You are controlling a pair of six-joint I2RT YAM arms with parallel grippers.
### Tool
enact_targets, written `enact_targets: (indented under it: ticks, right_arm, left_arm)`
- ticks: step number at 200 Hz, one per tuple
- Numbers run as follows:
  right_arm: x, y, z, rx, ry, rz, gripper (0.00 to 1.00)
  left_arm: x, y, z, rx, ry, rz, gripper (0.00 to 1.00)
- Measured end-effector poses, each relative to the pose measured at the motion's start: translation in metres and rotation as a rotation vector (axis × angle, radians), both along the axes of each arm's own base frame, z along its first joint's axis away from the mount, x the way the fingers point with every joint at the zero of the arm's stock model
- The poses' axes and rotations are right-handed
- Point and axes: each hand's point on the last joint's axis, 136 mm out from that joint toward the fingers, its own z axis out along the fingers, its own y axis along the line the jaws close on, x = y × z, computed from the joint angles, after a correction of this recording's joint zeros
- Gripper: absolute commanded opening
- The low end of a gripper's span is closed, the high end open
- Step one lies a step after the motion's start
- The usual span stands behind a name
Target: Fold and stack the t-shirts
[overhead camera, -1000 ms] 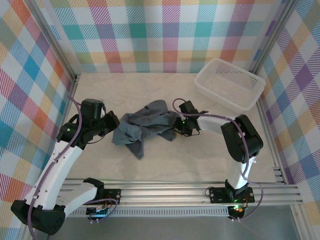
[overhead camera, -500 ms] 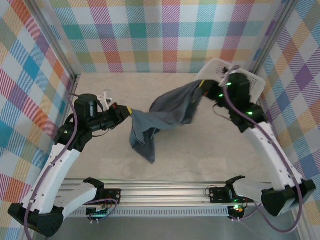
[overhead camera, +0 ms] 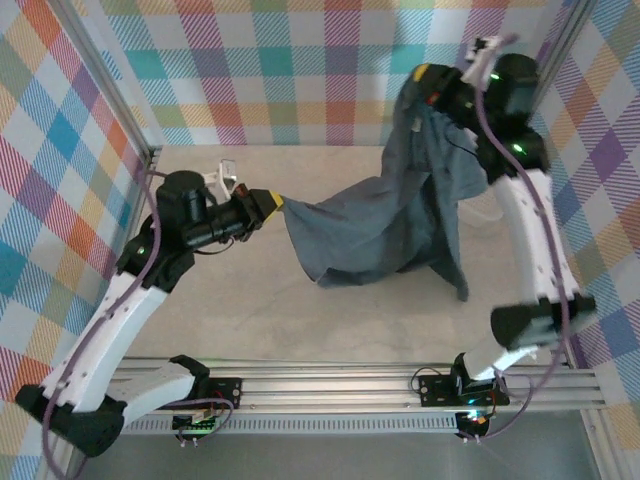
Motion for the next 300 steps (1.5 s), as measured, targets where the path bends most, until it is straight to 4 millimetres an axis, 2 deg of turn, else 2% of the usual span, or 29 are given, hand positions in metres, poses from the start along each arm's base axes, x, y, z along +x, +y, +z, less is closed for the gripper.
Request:
enact_targets:
  ticks: [11,17,24,31,43,53,61,70,82,95,108,117,134,148,161,174,185,201,215,236,260,300]
  right_arm:
    - [0.027,0.026,-0.036,-0.009,0.075,0.064,0.01]
    - [0.043,0.045,-0.062,-0.018,0.131,0.106,0.11]
    - [0.056,0.063,-0.089,-0.03,0.187,0.145,0.29]
    - [0.067,0.084,-0.121,-0.051,0.257,0.19,0.41]
    - [0.08,0.118,-0.169,-0.097,0.345,0.259,0.51]
    - [0.08,0.142,-0.211,-0.148,0.419,0.305,0.55]
    - [0.075,0.152,-0.237,-0.188,0.472,0.329,0.56]
    - [0.062,0.159,-0.268,-0.24,0.551,0.347,0.58]
    - [0.038,0.163,-0.297,-0.295,0.62,0.366,0.62]
    - [0.003,0.151,-0.319,-0.343,0.696,0.354,0.62]
    - [-0.03,0.127,-0.323,-0.369,0.735,0.317,0.59]
    - [-0.048,0.109,-0.316,-0.373,0.734,0.281,0.57]
    - [-0.075,0.083,-0.301,-0.344,0.686,0.213,0.53]
    - [-0.1,0.06,-0.306,-0.321,0.688,0.148,0.51]
    - [-0.123,0.043,-0.328,-0.306,0.727,0.1,0.49]
    - [-0.147,0.025,-0.362,-0.299,0.805,0.05,0.49]
    - [-0.169,0.01,-0.391,-0.297,0.887,0.011,0.49]
    - [-0.193,-0.011,-0.415,-0.288,0.969,-0.052,0.49]
    - [-0.2,-0.022,-0.416,-0.272,0.98,-0.093,0.49]
    - [-0.197,-0.026,-0.399,-0.238,0.924,-0.116,0.51]
    - [-0.195,-0.027,-0.389,-0.218,0.893,-0.125,0.51]
    - [-0.196,-0.028,-0.39,-0.211,0.899,-0.13,0.51]
  left_arm:
    - [0.023,0.027,-0.044,0.063,0.119,0.118,0.0]
    - [0.031,0.044,-0.071,0.094,0.19,0.184,0.0]
    - [0.037,0.067,-0.104,0.127,0.28,0.258,0.0]
    - [0.038,0.09,-0.136,0.159,0.371,0.328,0.11]
    - [0.034,0.125,-0.182,0.203,0.512,0.428,0.48]
    - [0.027,0.146,-0.211,0.253,0.603,0.474,0.58]
    - [0.023,0.157,-0.224,0.29,0.646,0.491,0.59]
    - [0.02,0.16,-0.229,0.325,0.66,0.487,0.59]
    - [0.016,0.156,-0.228,0.379,0.634,0.447,0.54]
    - [0.013,0.141,-0.22,0.444,0.563,0.365,0.51]
    - [0.007,0.116,-0.215,0.511,0.493,0.249,0.5]
    - [0.001,0.098,-0.216,0.565,0.464,0.16,0.48]
    - [-0.007,0.062,-0.234,0.708,0.447,-0.014,0.47]
    - [-0.008,0.039,-0.256,0.833,0.446,-0.125,0.47]
    - [-0.004,0.021,-0.275,0.941,0.437,-0.193,0.47]
    - [0.003,0.006,-0.288,1.035,0.411,-0.236,0.47]
    - [0.014,-0.005,-0.292,1.096,0.375,-0.248,0.48]
    - [0.036,-0.02,-0.292,1.157,0.311,-0.242,0.48]
    - [0.054,-0.03,-0.29,1.185,0.259,-0.227,0.48]
    - [0.07,-0.034,-0.295,1.231,0.227,-0.22,0.48]
    - [0.073,-0.031,-0.309,1.28,0.229,-0.238,0.46]
    - [0.08,-0.036,-0.318,1.316,0.213,-0.267,0.48]
